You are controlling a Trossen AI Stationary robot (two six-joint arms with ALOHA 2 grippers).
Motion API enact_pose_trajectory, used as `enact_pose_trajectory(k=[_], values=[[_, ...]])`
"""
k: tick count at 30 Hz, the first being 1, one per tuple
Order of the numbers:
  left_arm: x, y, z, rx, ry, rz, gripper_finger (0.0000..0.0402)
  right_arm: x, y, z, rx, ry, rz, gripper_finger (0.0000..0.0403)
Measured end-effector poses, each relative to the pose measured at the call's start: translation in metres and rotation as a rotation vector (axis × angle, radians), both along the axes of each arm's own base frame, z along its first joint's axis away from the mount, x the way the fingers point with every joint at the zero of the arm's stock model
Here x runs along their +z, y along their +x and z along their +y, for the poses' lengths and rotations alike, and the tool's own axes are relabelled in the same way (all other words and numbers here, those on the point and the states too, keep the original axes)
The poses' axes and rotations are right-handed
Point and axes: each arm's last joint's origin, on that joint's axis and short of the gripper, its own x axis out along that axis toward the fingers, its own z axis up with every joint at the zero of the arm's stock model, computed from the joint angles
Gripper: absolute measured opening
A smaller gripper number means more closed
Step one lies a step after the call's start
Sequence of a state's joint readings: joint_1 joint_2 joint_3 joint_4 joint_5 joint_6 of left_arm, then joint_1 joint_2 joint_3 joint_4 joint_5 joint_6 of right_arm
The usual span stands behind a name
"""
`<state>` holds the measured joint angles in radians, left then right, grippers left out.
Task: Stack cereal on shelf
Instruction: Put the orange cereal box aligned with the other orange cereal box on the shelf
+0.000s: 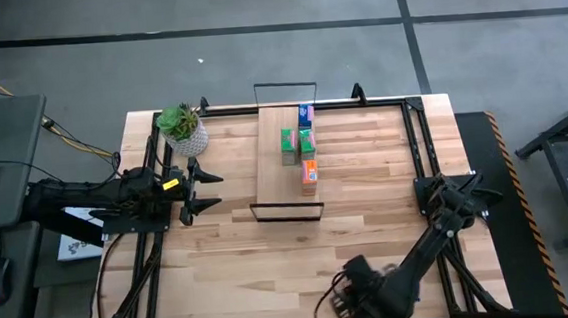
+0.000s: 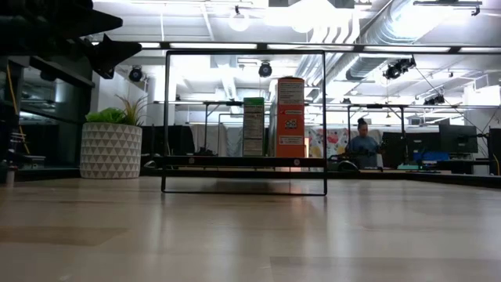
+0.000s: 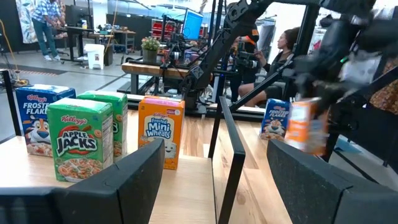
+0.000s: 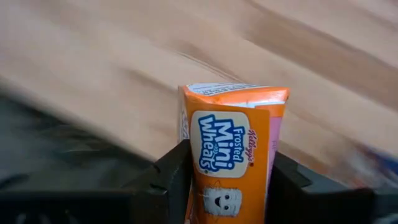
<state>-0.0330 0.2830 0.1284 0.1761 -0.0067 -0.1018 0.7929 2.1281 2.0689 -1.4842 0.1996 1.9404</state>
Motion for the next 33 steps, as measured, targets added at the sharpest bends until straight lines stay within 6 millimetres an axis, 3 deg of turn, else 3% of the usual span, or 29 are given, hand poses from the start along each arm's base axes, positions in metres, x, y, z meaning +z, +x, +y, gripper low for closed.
enact_pose_trajectory(k=[4, 8, 11, 14, 18, 23, 28, 33], values=[[0.000, 0.000, 0.000, 0.000, -0.002, 0.000, 0.0275, 0.041, 0.019, 0.002, 0.161, -0.140, -0.382, 0.0140], [0.000, 0.000, 0.000, 0.000, -0.026, 0.000, 0.0275, 0.080, 0.037, -0.010, 0.261, -0.329, -0.607, 0.0140], [0.000, 0.000, 0.000, 0.000, -0.028, 0.000, 0.0275, 0.098, 0.059, -0.036, 0.273, -0.404, -0.671, 0.0140], [0.000, 0.000, 0.000, 0.005, -0.027, 0.001, 0.0275, 0.109, 0.090, -0.075, 0.318, -0.408, -0.686, 0.0140], [-0.002, 0.000, 0.000, 0.005, -0.027, 0.016, 0.0275, 0.113, 0.128, -0.142, 0.341, -0.340, -0.679, 0.0140], [-0.003, 0.000, 0.000, 0.008, -0.026, 0.027, 0.0275, 0.105, 0.138, -0.208, 0.276, -0.382, -0.530, 0.0140], [-0.006, 0.000, 0.000, 0.009, -0.026, 0.062, 0.0275, 0.093, 0.125, -0.238, 0.159, -0.375, -0.320, 0.0140], [-0.006, 0.000, 0.000, 0.009, -0.053, 0.064, 0.0275, 0.088, 0.115, -0.251, 0.025, -0.394, -0.226, 0.0140]])
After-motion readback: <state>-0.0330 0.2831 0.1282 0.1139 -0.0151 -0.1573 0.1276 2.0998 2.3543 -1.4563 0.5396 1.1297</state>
